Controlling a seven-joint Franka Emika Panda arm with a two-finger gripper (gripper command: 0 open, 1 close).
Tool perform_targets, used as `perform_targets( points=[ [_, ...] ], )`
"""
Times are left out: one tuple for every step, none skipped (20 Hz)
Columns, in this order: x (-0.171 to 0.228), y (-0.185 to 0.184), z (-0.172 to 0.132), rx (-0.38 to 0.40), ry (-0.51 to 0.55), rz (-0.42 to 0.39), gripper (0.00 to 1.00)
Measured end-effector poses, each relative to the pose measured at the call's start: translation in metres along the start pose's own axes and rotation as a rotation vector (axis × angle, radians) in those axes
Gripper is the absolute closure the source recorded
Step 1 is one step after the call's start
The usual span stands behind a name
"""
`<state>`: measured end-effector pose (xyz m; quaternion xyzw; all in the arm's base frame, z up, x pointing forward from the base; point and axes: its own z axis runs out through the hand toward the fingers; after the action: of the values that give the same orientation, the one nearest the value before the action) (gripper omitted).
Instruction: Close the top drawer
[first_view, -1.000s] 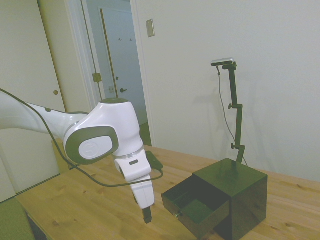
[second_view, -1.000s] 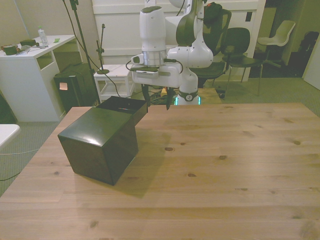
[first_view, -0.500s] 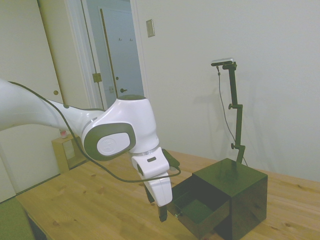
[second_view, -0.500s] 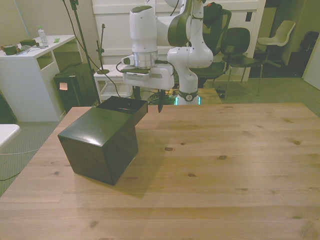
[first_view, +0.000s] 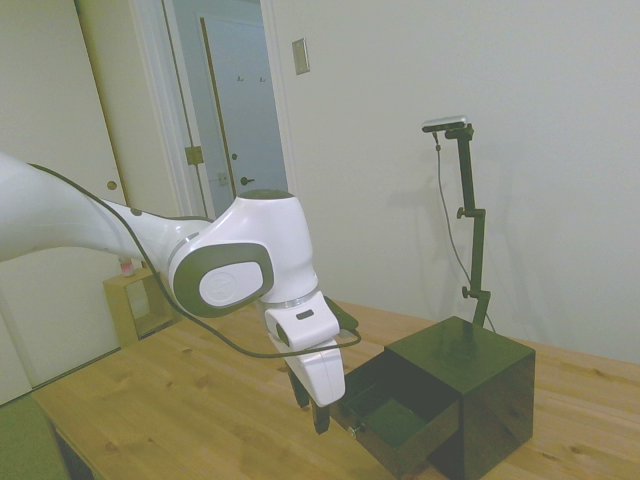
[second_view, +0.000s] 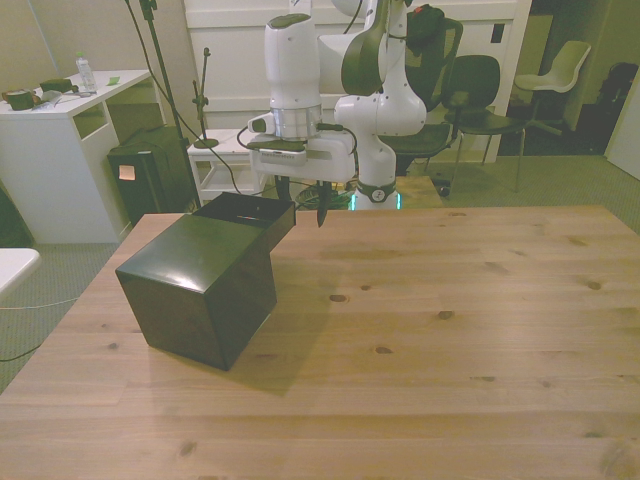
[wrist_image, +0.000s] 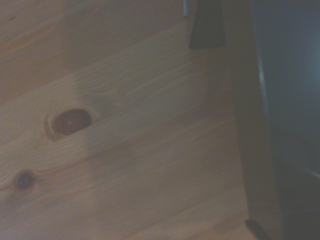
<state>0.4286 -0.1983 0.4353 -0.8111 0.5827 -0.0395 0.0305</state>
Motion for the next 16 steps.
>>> perform_targets(
  points=[
    [0.0,0.0,0.0,0.0,0.0,0.0,1.0],
    [0.0,0.0,0.0001,0.0,0.0,0.0,1.0],
    [0.0001,0.0002,0.0001,0.0,0.0,0.0,1.0],
    [0.0003,0.0004,0.0001,0.0,0.0,0.001,1.0],
    [0.0006,0.0007,0.0001,0.0,0.0,0.002,1.0],
    [0.001,0.001,0.0001,0.0,0.0,0.003,1.0],
    [0.0014,0.0014,0.0001,0.0,-0.001,0.004,1.0],
    [0.0018,0.0018,0.0,0.0,-0.001,0.005,1.0],
    [0.0024,0.0023,-0.0001,0.001,-0.001,0.007,1.0],
    [0.0032,0.0028,-0.0004,0.001,0.0,0.009,1.0],
    [0.0042,0.0035,-0.0006,0.002,0.0,0.011,1.0],
    [0.0051,0.0044,-0.0007,0.002,0.0,0.014,1.0],
    [0.0061,0.0051,-0.001,0.003,0.0,0.016,1.0],
    [0.0068,0.0057,-0.0011,0.003,0.0,0.018,1.0],
    [0.0075,0.0062,-0.0014,0.004,0.0,0.019,1.0],
    [0.0083,0.0066,-0.0018,0.005,0.0,0.021,1.0]
  ],
)
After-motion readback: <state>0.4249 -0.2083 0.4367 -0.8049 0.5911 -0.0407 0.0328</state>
